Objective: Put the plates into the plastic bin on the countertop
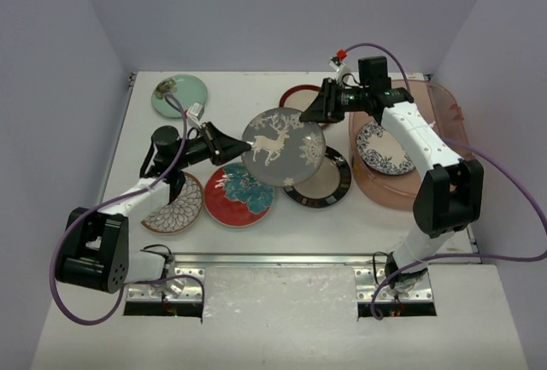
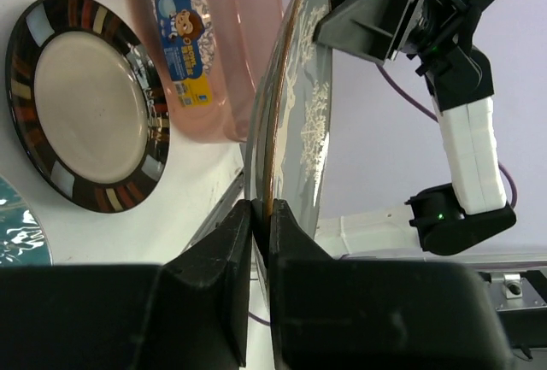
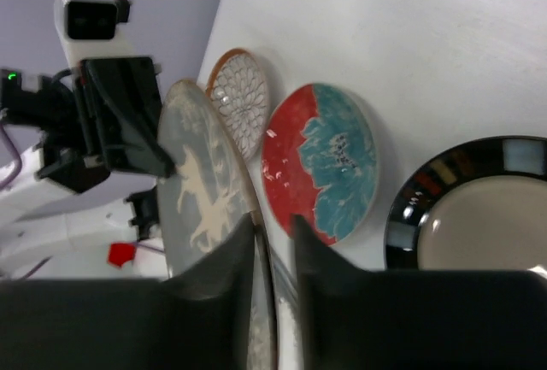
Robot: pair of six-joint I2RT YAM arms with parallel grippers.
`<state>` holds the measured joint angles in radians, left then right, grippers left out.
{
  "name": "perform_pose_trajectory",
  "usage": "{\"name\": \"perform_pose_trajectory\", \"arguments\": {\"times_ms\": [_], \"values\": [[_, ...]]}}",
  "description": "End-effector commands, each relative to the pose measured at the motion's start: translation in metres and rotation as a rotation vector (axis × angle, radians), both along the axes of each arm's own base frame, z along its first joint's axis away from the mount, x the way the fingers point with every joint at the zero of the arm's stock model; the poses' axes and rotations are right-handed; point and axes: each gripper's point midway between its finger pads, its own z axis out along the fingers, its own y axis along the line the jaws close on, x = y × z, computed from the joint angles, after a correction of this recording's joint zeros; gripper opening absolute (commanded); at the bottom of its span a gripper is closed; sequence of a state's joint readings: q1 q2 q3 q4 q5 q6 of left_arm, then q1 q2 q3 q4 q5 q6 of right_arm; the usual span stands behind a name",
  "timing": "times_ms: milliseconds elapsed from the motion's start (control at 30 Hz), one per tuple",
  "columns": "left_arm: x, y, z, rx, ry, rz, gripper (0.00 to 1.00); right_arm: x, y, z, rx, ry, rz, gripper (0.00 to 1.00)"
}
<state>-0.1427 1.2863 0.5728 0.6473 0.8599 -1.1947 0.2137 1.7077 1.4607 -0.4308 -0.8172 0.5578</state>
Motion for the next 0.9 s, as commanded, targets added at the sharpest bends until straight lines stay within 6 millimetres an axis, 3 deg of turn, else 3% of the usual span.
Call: {"name": "perform_pose_trajectory", "arguments": {"times_ms": [0, 33, 167, 200, 233, 300, 367, 433, 467, 533, 633, 667, 767, 800, 867], "values": [[-0.005, -0.005, 0.07, -0.092, -0.249, -0.028, 0.0, -0.029, 0.005, 0.014, 0.093, -0.001, 0.082, 0.06], [-0.004, -0.005, 0.071, -0.092, -0.252, -0.026, 0.0, -0.033, 0.005, 0.014, 0.094, -0.005, 0.086, 0.06], [0.002, -0.005, 0.074, -0.078, -0.26, -0.02, 0.0, -0.06, 0.004, 0.016, 0.132, -0.01, 0.138, 0.38], [0.003, -0.005, 0.074, -0.077, -0.26, -0.019, 0.0, -0.065, 0.003, 0.017, 0.141, -0.012, 0.148, 0.4], [0.005, -0.005, 0.074, -0.077, -0.258, -0.018, 0.0, -0.07, 0.003, 0.018, 0.147, -0.015, 0.155, 0.36], [0.007, -0.006, 0.074, -0.08, -0.255, -0.015, 0.0, -0.074, 0.001, 0.02, 0.148, -0.023, 0.153, 0.13], [0.01, -0.006, 0.074, -0.08, -0.253, -0.012, 0.0, -0.075, -0.002, 0.023, 0.154, -0.026, 0.144, 0.0], [0.012, -0.006, 0.075, -0.074, -0.261, -0.014, 0.0, -0.072, -0.008, 0.026, 0.153, -0.017, 0.099, 0.0], [0.013, -0.006, 0.075, -0.063, -0.266, -0.012, 0.07, -0.068, -0.014, 0.029, 0.161, -0.015, 0.066, 0.0], [0.019, -0.004, 0.07, -0.027, -0.23, 0.019, 0.45, -0.064, -0.024, 0.037, 0.188, -0.012, 0.005, 0.0], [0.05, 0.018, 0.067, 0.208, -0.187, 0.213, 0.99, -0.051, -0.061, 0.05, 0.22, -0.038, -0.202, 0.0], [0.055, 0.028, 0.064, 0.274, -0.173, 0.267, 1.0, -0.049, -0.069, 0.055, 0.227, -0.035, -0.253, 0.0], [0.06, 0.071, 0.057, 0.452, -0.126, 0.45, 1.0, -0.035, -0.121, 0.062, 0.229, -0.051, -0.501, 0.0], [0.059, 0.079, 0.059, 0.469, -0.129, 0.477, 1.0, -0.033, -0.137, 0.053, 0.233, -0.022, -0.585, 0.0], [0.051, 0.09, 0.064, 0.505, -0.153, 0.504, 1.0, -0.027, -0.187, 0.039, 0.257, 0.034, -0.862, 0.0]]}}
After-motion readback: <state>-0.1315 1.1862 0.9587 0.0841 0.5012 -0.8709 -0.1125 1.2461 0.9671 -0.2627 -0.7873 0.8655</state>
